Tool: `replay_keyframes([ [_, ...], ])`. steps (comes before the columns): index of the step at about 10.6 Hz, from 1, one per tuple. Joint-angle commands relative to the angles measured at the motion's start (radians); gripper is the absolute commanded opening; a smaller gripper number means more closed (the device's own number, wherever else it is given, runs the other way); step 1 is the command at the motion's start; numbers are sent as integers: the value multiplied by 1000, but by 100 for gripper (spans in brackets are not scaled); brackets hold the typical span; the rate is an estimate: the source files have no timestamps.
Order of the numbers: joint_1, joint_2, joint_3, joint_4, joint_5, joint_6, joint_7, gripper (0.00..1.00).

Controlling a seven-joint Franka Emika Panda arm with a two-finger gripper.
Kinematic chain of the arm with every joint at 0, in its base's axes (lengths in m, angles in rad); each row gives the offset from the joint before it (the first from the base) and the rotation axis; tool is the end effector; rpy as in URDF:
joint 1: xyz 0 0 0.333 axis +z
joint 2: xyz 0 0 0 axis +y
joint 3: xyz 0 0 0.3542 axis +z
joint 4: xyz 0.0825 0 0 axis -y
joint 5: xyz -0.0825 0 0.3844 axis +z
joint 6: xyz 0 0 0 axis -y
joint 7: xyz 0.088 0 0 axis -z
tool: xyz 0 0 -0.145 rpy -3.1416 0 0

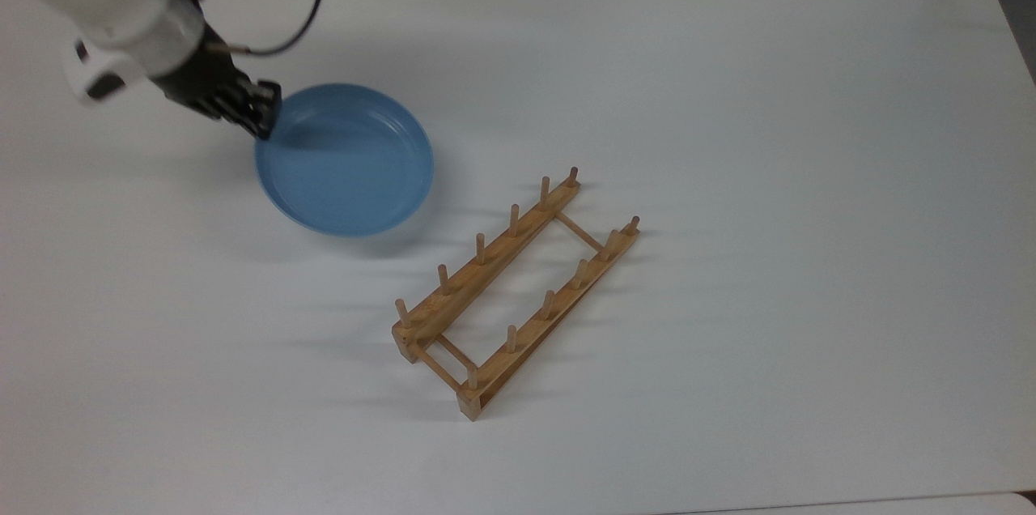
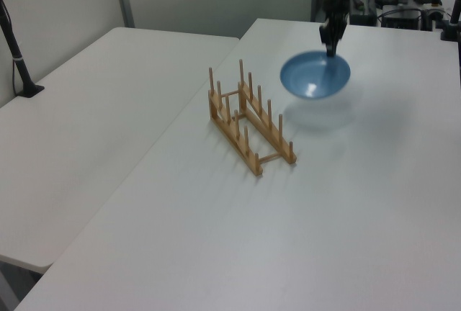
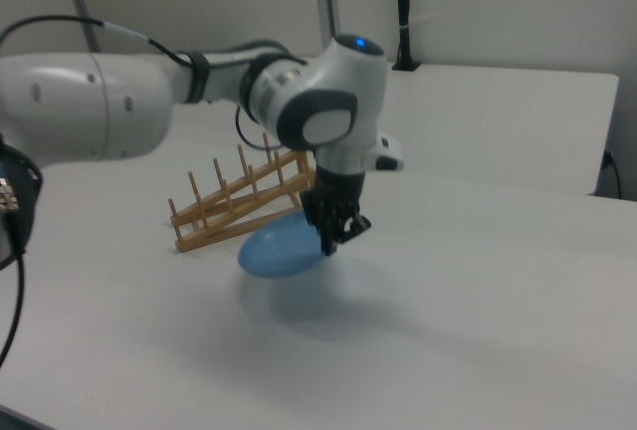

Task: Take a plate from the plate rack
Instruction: 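Carry the plate away from the rack and lower it flat onto the table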

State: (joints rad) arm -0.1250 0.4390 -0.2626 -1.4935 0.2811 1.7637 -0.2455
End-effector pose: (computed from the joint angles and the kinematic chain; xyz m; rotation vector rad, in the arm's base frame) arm 0.6483 -0.2000 0.4112 -2.9251 0.2965 0.1397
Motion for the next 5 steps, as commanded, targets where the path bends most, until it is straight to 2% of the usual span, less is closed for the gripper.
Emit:
replay_keyframes([
  [1,27,79,-7,-4,-34,75,-46,0],
  [3,30,136,-7,-11,-65,121,-82,0],
  [4,30,147,-7,-11,-80,132,-118,5],
  [5,28,147,-7,-13,-85,131,-138,36],
])
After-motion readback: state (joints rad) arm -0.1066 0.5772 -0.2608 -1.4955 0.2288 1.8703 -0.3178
